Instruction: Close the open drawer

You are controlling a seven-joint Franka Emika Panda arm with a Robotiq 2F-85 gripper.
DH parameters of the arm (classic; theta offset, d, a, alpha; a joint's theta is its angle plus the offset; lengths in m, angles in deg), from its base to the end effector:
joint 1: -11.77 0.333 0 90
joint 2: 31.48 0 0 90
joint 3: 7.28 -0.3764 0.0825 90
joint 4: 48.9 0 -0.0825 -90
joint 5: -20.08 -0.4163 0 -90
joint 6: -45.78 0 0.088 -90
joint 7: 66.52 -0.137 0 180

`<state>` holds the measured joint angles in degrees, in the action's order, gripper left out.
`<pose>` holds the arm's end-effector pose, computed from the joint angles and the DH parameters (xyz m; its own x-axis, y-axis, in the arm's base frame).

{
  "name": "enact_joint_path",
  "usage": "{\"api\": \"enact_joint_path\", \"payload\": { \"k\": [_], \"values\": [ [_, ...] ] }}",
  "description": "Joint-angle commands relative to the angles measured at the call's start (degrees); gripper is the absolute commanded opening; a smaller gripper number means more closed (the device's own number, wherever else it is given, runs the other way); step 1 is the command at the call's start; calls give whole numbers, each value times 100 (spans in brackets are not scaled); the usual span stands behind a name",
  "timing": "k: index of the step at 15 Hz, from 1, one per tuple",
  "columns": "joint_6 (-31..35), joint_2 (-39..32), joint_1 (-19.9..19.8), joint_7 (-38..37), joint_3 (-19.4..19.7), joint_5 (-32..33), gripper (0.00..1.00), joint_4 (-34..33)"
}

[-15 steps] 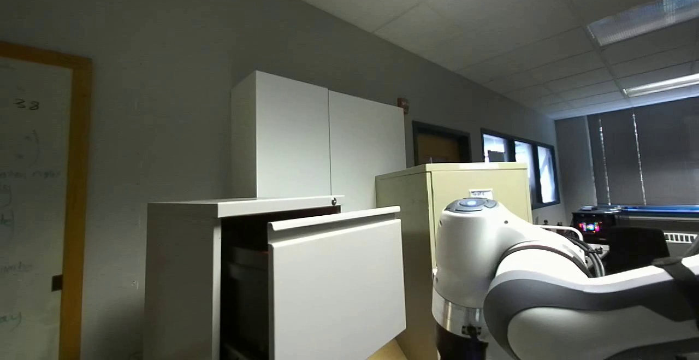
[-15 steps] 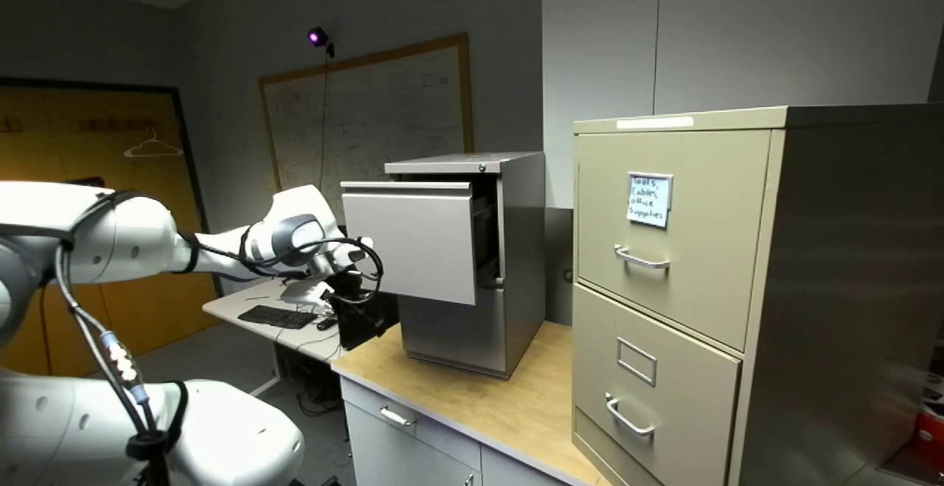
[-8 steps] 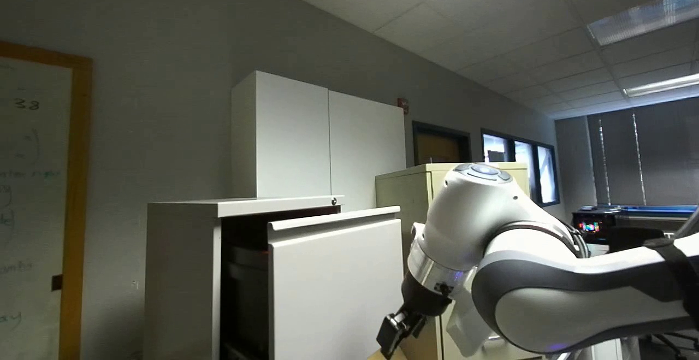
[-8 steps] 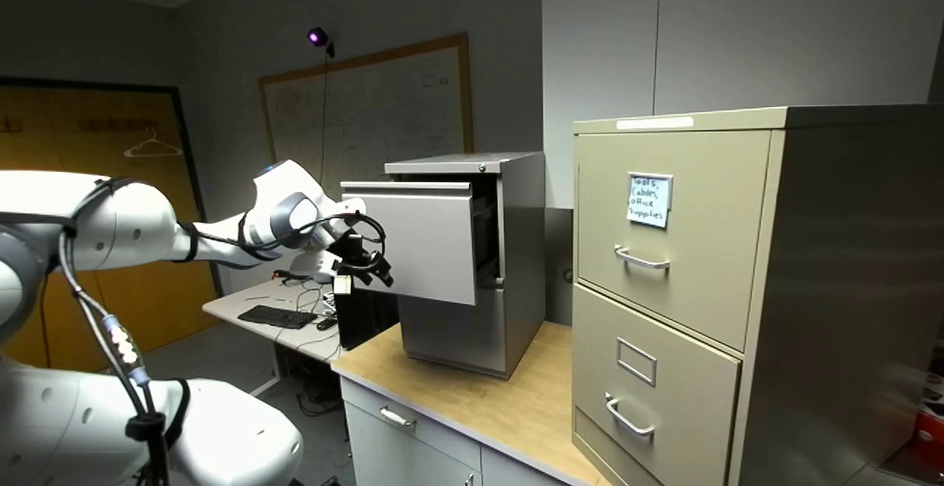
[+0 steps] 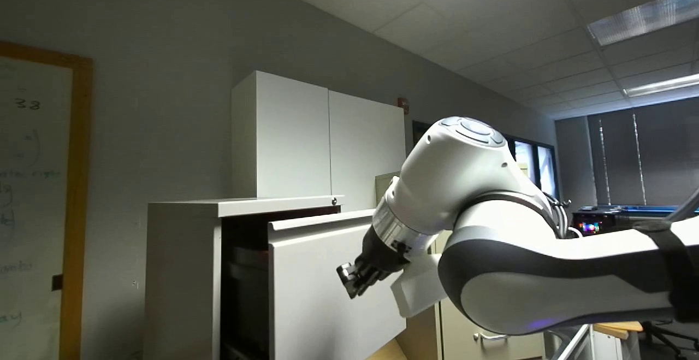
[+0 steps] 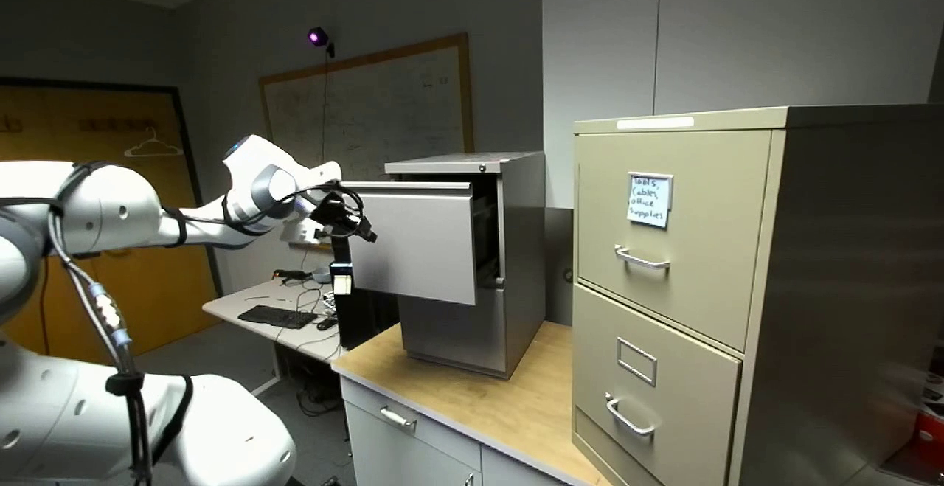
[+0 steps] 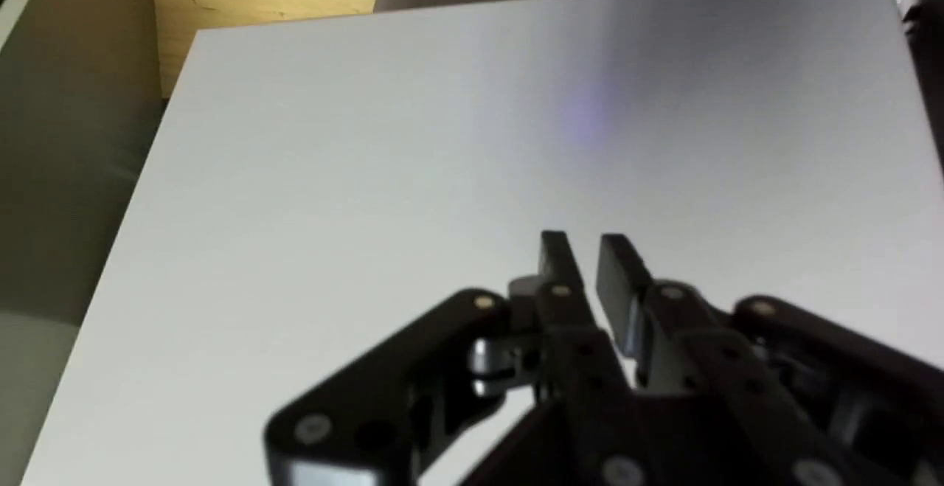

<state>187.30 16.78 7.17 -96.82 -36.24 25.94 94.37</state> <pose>0.3340 0.2055 0.6163 0.6654 0.0044 0.7465 -0.0934 -0.9916 0.0890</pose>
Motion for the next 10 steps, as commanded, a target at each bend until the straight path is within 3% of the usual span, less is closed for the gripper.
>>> {"api": "enact_joint_path", "payload": {
  "k": [1, 6, 10],
  "values": [
    [145, -90, -514, -804, -525, 199, 0, -586],
    [1087, -18, -1143, -1402, -1010, 412, 0, -957],
    [1586, -335, -1435, -1286, -1081, 269, 0, -1219]
  ]
}}
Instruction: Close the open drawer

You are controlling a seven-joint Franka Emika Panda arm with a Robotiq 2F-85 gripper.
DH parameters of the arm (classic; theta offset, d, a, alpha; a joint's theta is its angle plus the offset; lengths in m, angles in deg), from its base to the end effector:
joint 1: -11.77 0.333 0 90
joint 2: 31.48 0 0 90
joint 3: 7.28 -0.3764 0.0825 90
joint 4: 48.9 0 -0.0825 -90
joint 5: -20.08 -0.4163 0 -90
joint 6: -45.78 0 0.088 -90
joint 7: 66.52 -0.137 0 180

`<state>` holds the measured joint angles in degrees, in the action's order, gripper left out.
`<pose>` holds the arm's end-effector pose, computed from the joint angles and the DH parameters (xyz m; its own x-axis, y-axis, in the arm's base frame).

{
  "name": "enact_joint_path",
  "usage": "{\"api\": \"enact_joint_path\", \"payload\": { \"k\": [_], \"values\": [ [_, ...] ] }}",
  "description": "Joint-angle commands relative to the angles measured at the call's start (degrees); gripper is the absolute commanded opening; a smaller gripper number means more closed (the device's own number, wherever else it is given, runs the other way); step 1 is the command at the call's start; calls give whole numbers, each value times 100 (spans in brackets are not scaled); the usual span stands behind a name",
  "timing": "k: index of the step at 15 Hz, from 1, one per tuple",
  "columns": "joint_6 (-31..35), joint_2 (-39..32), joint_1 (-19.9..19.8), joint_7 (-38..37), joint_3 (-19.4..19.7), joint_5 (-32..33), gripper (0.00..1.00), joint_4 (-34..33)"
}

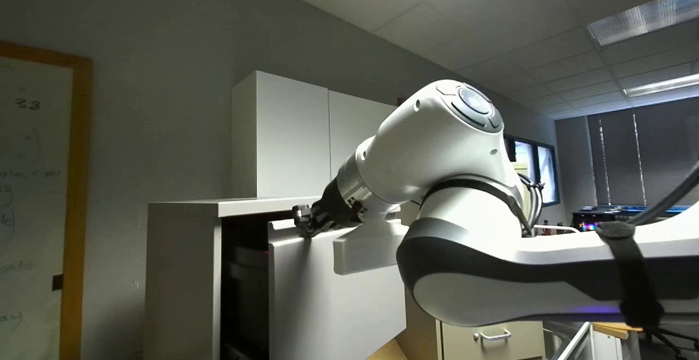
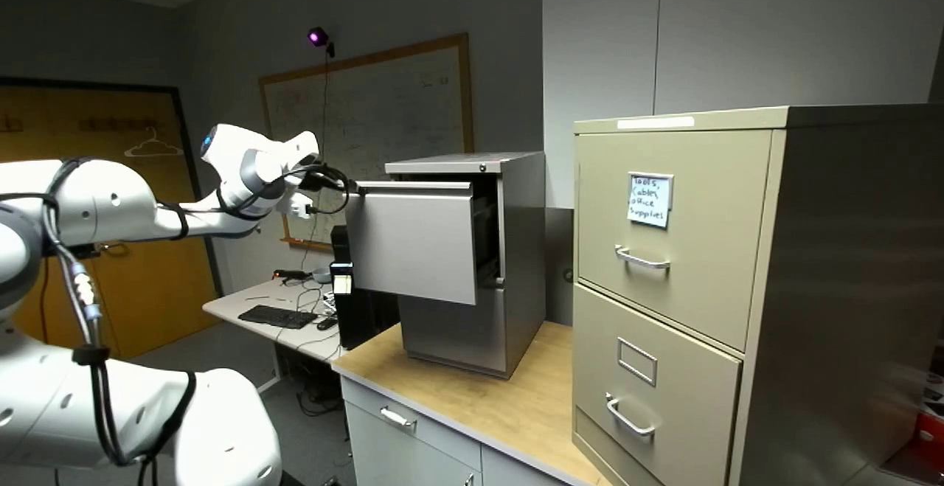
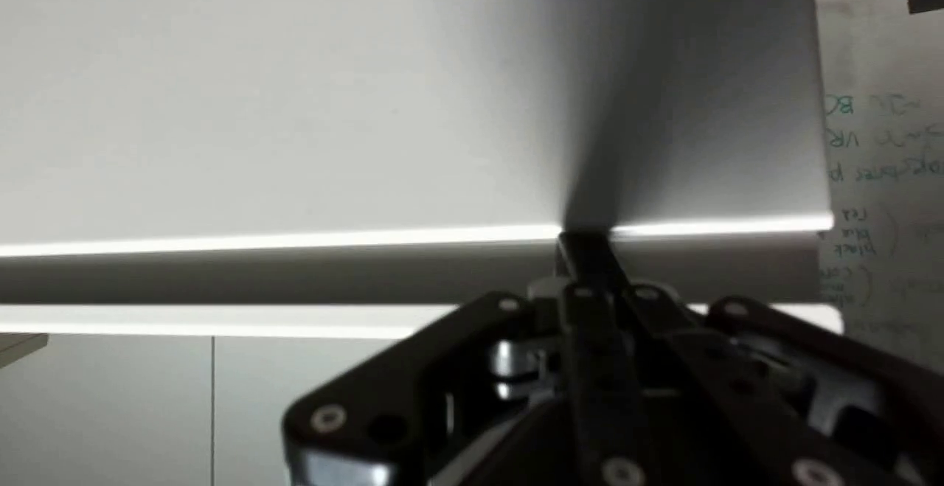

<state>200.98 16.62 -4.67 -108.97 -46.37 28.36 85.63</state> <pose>0.3501 0.2725 0.6901 0.3826 -0.0799 0.9205 -0.1098 -0.9931 -0.0406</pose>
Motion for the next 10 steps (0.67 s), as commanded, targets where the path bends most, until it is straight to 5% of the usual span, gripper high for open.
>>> {"api": "enact_joint_path", "payload": {
  "k": [1, 10],
  "values": [
    [195, -437, -224, -13, -45, -19, 0, -387],
    [20, -2331, -29, 146, 386, -158, 0, -1431]
  ]
}}
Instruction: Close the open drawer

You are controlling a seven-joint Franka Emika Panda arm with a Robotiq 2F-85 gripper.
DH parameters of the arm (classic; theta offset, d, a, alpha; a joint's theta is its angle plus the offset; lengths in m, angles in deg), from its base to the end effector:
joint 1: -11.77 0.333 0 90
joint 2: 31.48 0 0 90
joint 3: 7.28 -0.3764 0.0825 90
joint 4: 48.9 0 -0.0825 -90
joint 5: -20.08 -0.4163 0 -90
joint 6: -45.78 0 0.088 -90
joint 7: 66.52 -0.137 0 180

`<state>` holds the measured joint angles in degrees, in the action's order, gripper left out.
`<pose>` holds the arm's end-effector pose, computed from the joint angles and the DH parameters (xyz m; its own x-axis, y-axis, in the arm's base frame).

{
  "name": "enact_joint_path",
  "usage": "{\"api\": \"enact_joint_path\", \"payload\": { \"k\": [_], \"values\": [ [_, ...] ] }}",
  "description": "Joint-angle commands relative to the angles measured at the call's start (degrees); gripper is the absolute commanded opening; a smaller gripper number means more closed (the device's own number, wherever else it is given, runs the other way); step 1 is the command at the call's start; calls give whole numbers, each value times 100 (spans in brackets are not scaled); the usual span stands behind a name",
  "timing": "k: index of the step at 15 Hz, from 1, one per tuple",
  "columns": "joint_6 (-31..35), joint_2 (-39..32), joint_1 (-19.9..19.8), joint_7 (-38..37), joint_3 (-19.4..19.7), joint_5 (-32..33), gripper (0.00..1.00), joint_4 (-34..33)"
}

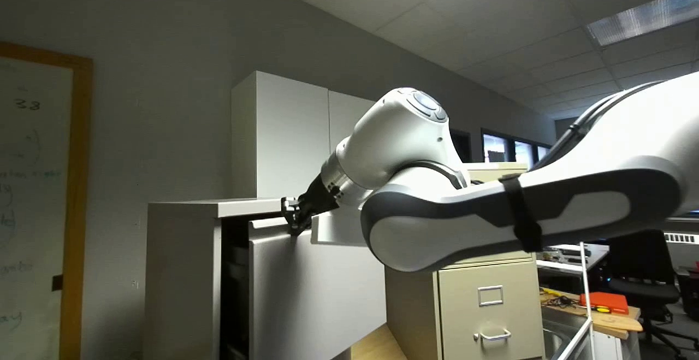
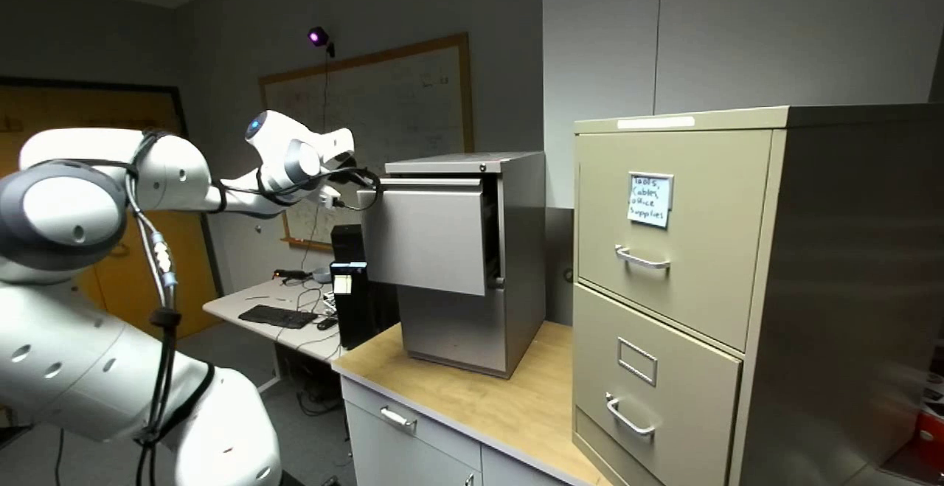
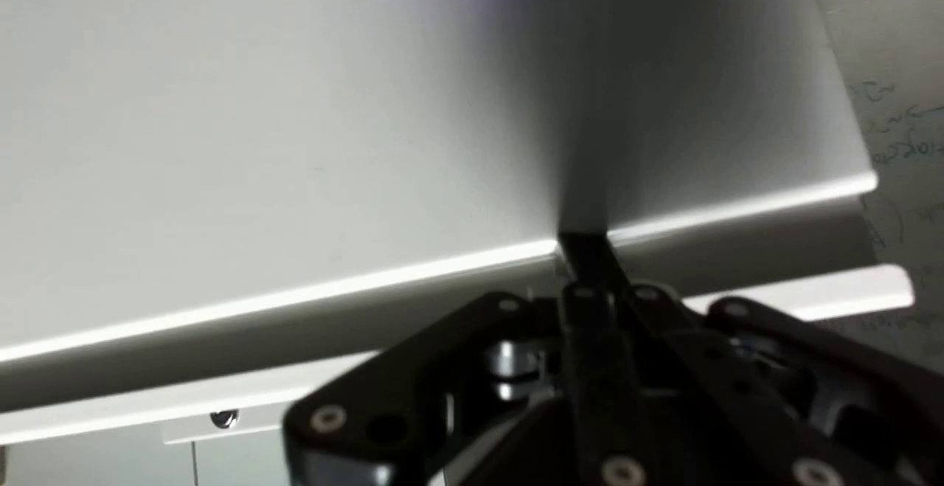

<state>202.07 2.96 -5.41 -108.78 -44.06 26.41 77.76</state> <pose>0.4281 0.2522 0.7059 0.4651 -0.2121 0.8595 -0.0995 -0.9772 -0.1874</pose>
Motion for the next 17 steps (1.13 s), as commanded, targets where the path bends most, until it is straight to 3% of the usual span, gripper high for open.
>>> {"api": "enact_joint_path", "payload": {
  "k": [1, 5, 6, 11, 14, 15, 17],
  "values": [
    [-117, -1193, 66, 104, 208, 78, 0, -807],
    [-256, -2101, 233, 22, 485, 294, 0, -1496],
    [-277, -2231, -1, 173, 301, 103, 0, -1657],
    [-636, -3054, 3, 192, 323, 141, 0, -2439],
    [-1051, -3162, 41, 172, 328, 144, 0, -2688],
    [-1175, -3168, 802, 76, 1044, 296, 0, -2690],
    [-1246, -3160, 1144, 84, 1389, 366, 0, -2670]
  ]
}}
